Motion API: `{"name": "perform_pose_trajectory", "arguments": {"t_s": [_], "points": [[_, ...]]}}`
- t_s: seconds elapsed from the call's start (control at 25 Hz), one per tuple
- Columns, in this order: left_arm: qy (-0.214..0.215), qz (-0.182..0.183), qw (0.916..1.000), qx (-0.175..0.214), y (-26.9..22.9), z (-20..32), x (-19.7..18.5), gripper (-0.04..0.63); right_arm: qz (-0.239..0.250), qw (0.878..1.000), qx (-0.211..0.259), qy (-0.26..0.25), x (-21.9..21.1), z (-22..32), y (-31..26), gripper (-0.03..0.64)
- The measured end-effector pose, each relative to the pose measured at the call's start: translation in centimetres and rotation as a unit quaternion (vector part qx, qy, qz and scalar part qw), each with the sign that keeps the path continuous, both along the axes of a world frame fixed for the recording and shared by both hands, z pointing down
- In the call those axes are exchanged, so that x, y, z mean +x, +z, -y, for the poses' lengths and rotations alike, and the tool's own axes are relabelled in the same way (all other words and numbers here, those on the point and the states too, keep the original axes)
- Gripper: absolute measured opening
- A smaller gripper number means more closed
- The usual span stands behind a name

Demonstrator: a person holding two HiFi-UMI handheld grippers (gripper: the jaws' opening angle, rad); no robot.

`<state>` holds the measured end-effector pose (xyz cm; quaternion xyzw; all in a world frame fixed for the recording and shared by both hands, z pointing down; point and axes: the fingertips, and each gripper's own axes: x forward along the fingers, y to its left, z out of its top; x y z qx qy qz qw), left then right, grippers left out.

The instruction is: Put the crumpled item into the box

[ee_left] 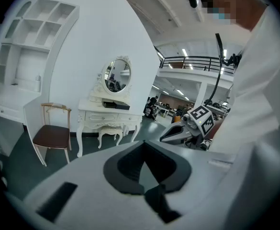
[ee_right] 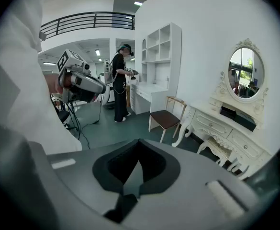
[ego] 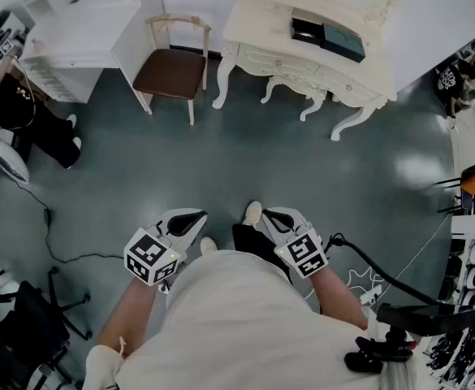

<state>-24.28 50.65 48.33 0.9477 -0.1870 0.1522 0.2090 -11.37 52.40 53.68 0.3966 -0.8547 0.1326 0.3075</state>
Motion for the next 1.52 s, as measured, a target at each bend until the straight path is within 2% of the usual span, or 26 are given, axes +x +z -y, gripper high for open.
{"name": "perform_pose_trajectory", "arguments": {"t_s": [0.12, 0.4, 0.68, 0.84, 0.92, 1.16, 1.32, 1.52], "points": [[0.005, -0.003, 1.0, -0.007, 0.2, 0.0, 0.4, 0.001, 0.001, 1.0, -0.001, 0.008, 0.0, -0.1, -0.1, 0.0], [0.032, -0.003, 0.9995, 0.009, -0.8, 2.0, 4.2, 0.0, 0.004, 1.0, 0.005, 0.02, 2.3, 2.4, -0.3, -0.001], [0.027, 0.013, 0.9995, 0.007, -1.5, 7.3, 9.3, 0.002, 0.009, 1.0, 0.008, 0.01, 7.2, 8.7, -0.9, 0.0], [0.021, 0.019, 0.9995, 0.018, -2.8, 10.7, 13.3, 0.002, 0.012, 1.0, 0.026, -0.008, 10.8, 12.8, -1.6, 0.002], [0.018, 0.022, 0.9994, 0.022, -3.0, 12.5, 15.2, 0.002, 0.014, 0.999, 0.033, -0.013, 12.8, 14.9, -2.0, 0.027], [0.009, 0.015, 0.9996, 0.024, -2.9, 17.2, 20.4, 0.002, 0.018, 0.999, 0.033, -0.008, 18.2, 20.0, -1.1, 0.035], [0.014, 0.022, 0.9994, 0.022, -2.4, 19.8, 22.0, 0.002, 0.018, 0.999, 0.029, -0.006, 19.6, 22.6, -0.3, 0.037], [0.028, 0.02, 0.9992, 0.018, -1.5, 25.6, 22.2, 0.008, 0.0, 1.0, 0.029, -0.001, 20.3, 28.5, 0.6, 0.051]]}}
